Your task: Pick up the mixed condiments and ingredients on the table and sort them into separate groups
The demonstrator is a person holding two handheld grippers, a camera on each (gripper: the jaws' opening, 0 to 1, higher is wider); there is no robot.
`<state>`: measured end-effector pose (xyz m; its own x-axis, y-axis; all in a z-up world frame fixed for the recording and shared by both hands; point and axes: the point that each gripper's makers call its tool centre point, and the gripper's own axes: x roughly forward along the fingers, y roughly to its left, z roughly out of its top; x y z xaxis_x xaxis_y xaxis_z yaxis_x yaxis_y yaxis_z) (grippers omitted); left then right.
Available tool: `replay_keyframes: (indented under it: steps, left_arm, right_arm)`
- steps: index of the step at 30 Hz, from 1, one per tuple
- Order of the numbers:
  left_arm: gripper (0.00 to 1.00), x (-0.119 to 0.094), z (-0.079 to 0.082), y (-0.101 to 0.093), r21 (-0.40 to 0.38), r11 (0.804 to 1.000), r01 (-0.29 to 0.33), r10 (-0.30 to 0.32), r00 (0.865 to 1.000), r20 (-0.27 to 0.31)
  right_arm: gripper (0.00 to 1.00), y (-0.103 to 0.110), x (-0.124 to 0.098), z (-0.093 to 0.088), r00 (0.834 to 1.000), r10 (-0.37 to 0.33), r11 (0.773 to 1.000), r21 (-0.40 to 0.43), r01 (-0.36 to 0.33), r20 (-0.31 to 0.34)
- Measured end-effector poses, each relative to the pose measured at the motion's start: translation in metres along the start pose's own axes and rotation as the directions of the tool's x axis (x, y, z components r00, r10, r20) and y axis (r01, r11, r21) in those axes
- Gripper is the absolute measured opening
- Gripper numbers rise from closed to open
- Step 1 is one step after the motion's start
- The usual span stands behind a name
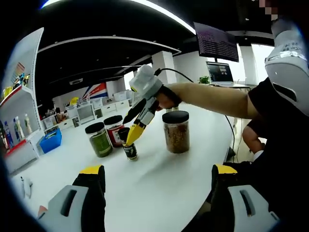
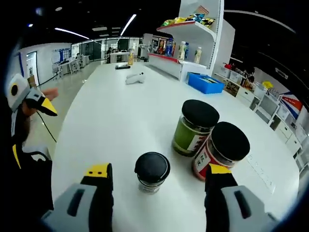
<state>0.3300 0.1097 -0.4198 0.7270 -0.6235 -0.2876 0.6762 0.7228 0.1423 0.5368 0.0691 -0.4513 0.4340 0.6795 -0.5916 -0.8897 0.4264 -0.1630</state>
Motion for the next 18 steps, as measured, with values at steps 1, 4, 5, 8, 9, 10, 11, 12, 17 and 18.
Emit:
replay_keyframes:
  steps: [1, 4, 5, 8, 9, 10, 11, 12, 17, 18]
  left_arm:
    - [0.90, 0.000, 0.000, 0.000, 0.000, 1.000, 0.000, 0.000, 1.000, 0.000]
    - [0.90, 0.002, -0.002, -0.001, 0.000, 1.000, 0.007, -0.007, 1.000, -0.004]
    - [0.90, 0.002, -0.002, -0.001, 0.001, 1.000, 0.009, -0.009, 1.000, -0.003]
    - [0.89, 0.003, -0.001, 0.000, 0.004, 1.000, 0.007, -0.007, 1.000, -0.001]
    - [0.89, 0.004, -0.001, 0.000, 0.000, 1.000, 0.006, -0.006, 1.000, 0.000]
    - [0.89, 0.004, -0.001, 0.001, -0.003, 1.000, 0.006, -0.006, 1.000, 0.002]
    - [0.89, 0.004, -0.001, 0.001, -0.004, 1.000, 0.006, -0.006, 1.000, 0.003]
    - [0.89, 0.004, -0.001, 0.000, -0.005, 1.000, 0.006, -0.006, 1.000, 0.004]
    - [0.89, 0.003, -0.002, -0.003, -0.002, 1.000, 0.014, -0.014, 1.000, 0.003]
    - [0.89, 0.003, -0.001, -0.005, -0.004, 1.000, 0.024, -0.024, 1.000, 0.008]
  right_arm:
    - [0.71, 0.000, 0.000, 0.000, 1.000, 0.000, 1.000, 0.000, 0.000, 0.000]
    - [0.67, 0.005, 0.003, -0.002, 1.000, 0.021, 1.000, 0.005, -0.021, -0.004]
    - [0.64, 0.006, 0.003, -0.001, 1.000, 0.022, 1.000, 0.003, -0.022, -0.001]
    - [0.53, 0.008, 0.003, 0.000, 1.000, 0.031, 1.000, 0.003, -0.031, 0.007]
    - [0.52, 0.009, 0.004, 0.001, 0.999, 0.038, 0.999, 0.009, -0.038, 0.008]
    - [0.52, 0.010, 0.004, 0.000, 0.999, 0.041, 0.999, 0.011, -0.041, 0.008]
    - [0.51, 0.011, 0.005, 0.000, 0.999, 0.044, 0.999, 0.012, -0.044, 0.006]
    - [0.49, 0.011, 0.005, -0.001, 0.999, 0.045, 0.999, 0.010, -0.045, 0.003]
    - [0.35, 0.010, 0.007, 0.000, 0.999, 0.045, 0.999, 0.011, -0.046, 0.019]
    - [0.30, 0.009, 0.007, 0.001, 0.999, 0.041, 0.999, 0.015, -0.041, 0.024]
